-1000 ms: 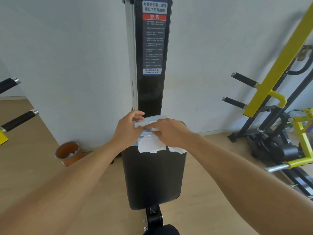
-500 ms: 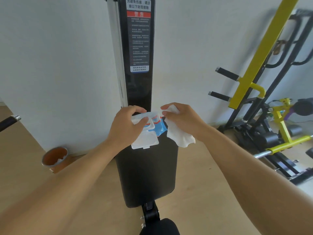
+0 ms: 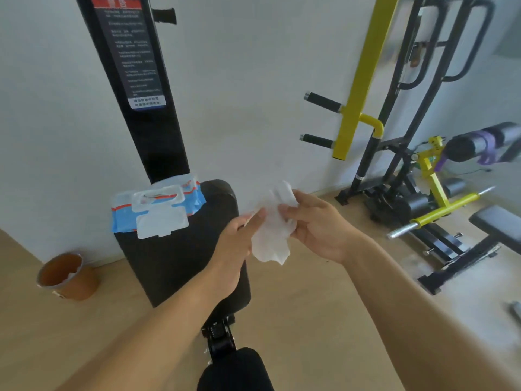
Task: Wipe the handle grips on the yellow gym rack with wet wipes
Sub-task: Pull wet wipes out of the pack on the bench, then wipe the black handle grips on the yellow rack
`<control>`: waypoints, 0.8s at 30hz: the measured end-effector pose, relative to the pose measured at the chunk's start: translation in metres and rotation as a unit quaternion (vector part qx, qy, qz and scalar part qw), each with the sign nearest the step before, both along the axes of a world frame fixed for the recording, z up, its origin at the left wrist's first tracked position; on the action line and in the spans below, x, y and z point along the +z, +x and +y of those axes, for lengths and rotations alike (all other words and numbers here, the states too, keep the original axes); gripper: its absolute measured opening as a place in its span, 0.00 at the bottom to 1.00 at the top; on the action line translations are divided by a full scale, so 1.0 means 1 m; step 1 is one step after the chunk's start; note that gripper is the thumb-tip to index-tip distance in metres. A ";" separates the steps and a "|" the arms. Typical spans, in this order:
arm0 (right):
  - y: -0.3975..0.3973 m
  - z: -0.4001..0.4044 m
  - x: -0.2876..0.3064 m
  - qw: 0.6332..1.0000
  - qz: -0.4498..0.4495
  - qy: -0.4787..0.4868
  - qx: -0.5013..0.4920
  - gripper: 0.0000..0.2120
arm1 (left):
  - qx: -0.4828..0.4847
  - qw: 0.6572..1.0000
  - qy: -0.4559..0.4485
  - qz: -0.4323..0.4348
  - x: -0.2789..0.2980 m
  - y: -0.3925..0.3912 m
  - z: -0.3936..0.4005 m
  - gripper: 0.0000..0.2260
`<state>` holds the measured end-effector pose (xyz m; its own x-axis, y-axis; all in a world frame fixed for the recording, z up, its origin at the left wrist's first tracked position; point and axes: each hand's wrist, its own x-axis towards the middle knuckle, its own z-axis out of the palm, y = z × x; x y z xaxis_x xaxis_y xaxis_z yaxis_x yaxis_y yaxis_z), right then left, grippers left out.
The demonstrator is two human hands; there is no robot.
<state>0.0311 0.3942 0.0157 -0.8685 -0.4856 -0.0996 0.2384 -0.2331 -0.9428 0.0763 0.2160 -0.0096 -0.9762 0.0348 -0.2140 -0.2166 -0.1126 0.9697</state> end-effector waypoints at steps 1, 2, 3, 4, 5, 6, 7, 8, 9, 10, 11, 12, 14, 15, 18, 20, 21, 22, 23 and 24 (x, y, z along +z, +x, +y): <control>0.002 0.017 -0.005 1.000 -0.008 0.002 -0.010 0.16 | -0.034 0.999 0.038 -0.010 -0.006 0.005 0.017 0.27; 0.005 0.036 -0.011 1.000 -0.016 0.007 -0.022 0.16 | -0.049 0.997 0.057 -0.016 -0.012 0.009 0.034 0.22; 0.008 0.055 -0.016 0.999 -0.023 0.016 -0.036 0.15 | -0.047 0.997 0.062 -0.018 -0.018 0.011 0.052 0.20; 0.010 0.074 -0.020 0.998 -0.025 0.031 -0.052 0.13 | -0.040 0.998 0.047 -0.013 -0.024 0.013 0.070 0.20; 0.012 0.094 -0.024 0.996 -0.020 0.055 -0.067 0.12 | -0.033 0.999 0.030 -0.010 -0.030 0.013 0.087 0.21; 0.015 0.114 -0.028 0.993 -0.010 0.087 -0.080 0.10 | -0.017 1.000 0.011 -0.009 -0.034 0.014 0.105 0.24; 0.018 0.133 -0.031 0.989 0.000 0.118 -0.089 0.09 | 0.010 1.000 0.003 -0.019 -0.037 0.013 0.121 0.27; 0.021 0.152 -0.035 0.986 0.003 0.138 -0.094 0.09 | 0.047 0.998 0.007 -0.039 -0.041 0.012 0.137 0.29; 0.024 0.170 -0.039 0.984 0.000 0.148 -0.097 0.09 | 0.081 0.995 0.009 -0.061 -0.045 0.010 0.152 0.30; 0.027 0.187 -0.043 0.983 -0.009 0.150 -0.102 0.09 | 0.102 0.992 0.003 -0.072 -0.047 0.010 0.167 0.32; 0.030 0.202 -0.046 0.982 -0.020 0.149 -0.111 0.10 | 0.110 0.991 -0.015 -0.078 -0.048 0.009 0.181 0.34; 0.033 0.216 -0.049 0.980 -0.032 0.151 -0.123 0.11 | 0.113 0.990 -0.026 -0.081 -0.047 0.010 0.196 0.34; 0.037 0.242 -0.053 0.975 -0.046 0.157 -0.154 0.12 | 0.111 0.991 -0.032 -0.072 -0.046 0.011 0.225 0.27; 0.039 0.254 -0.055 0.972 -0.053 0.155 -0.168 0.13 | 0.114 0.991 -0.039 -0.066 -0.046 0.011 0.237 0.22; 0.043 0.282 -0.059 0.968 -0.063 0.152 -0.188 0.11 | 0.112 0.987 -0.098 -0.063 -0.054 0.009 0.269 0.13; 0.041 0.295 -0.063 0.960 -0.040 0.174 -0.214 0.07 | 0.117 0.983 -0.128 -0.059 -0.060 0.005 0.286 0.12; 0.039 0.299 -0.065 0.950 -0.023 0.195 -0.241 0.05 | 0.118 0.982 -0.136 -0.060 -0.063 0.002 0.293 0.12; 0.037 0.300 -0.066 0.935 -0.001 0.225 -0.273 0.04 | 0.118 0.981 -0.139 -0.066 -0.065 -0.001 0.300 0.12; 0.035 0.300 -0.068 0.916 0.030 0.263 -0.301 0.04 | 0.115 0.980 -0.142 -0.074 -0.068 -0.005 0.305 0.12; 0.034 0.297 -0.071 0.895 0.074 0.303 -0.318 0.05 | 0.113 0.982 -0.124 -0.090 -0.072 -0.010 0.310 0.10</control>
